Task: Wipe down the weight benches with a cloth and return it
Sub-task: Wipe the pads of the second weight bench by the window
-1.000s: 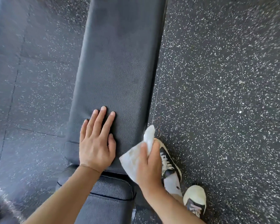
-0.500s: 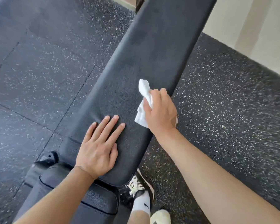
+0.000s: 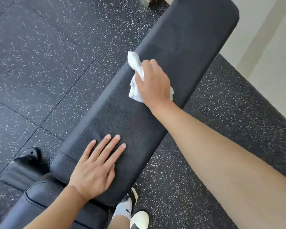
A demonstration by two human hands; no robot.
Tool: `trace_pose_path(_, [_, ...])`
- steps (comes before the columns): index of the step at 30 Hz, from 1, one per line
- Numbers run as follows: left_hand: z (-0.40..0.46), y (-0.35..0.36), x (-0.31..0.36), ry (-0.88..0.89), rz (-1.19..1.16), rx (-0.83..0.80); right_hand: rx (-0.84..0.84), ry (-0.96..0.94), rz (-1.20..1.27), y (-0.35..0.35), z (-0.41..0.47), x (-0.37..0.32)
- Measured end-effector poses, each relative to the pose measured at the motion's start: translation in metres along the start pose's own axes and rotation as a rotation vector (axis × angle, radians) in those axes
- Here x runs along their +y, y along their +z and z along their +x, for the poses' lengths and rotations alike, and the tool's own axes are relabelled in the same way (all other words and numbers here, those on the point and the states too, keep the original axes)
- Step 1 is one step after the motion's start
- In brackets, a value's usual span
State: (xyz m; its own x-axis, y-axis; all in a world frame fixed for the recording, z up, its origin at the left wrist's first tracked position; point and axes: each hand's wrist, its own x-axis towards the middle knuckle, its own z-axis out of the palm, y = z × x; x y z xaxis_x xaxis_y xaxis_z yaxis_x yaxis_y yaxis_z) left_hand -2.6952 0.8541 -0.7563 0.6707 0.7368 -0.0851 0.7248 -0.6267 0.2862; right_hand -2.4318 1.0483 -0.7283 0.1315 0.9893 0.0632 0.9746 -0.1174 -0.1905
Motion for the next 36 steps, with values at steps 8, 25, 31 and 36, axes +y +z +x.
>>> trace_pose_path(8, [-0.001, 0.002, 0.000, 0.002, -0.018, -0.014, -0.156, -0.785, 0.223, 0.007, -0.067, -0.066])
trace_pose_path(25, [0.000, -0.021, 0.019, -0.299, -0.216, 0.062, -0.190, -0.427, 0.069, 0.014, -0.069, -0.117])
trace_pose_path(31, [-0.056, -0.036, 0.002, -0.602, -0.264, 0.201, -0.378, -0.788, 0.011, 0.028, -0.110, -0.187])
trace_pose_path(36, [-0.045, -0.050, 0.012, -0.844, -0.293, 0.228, -0.506, -0.932, -0.001, 0.029, -0.086, -0.182])
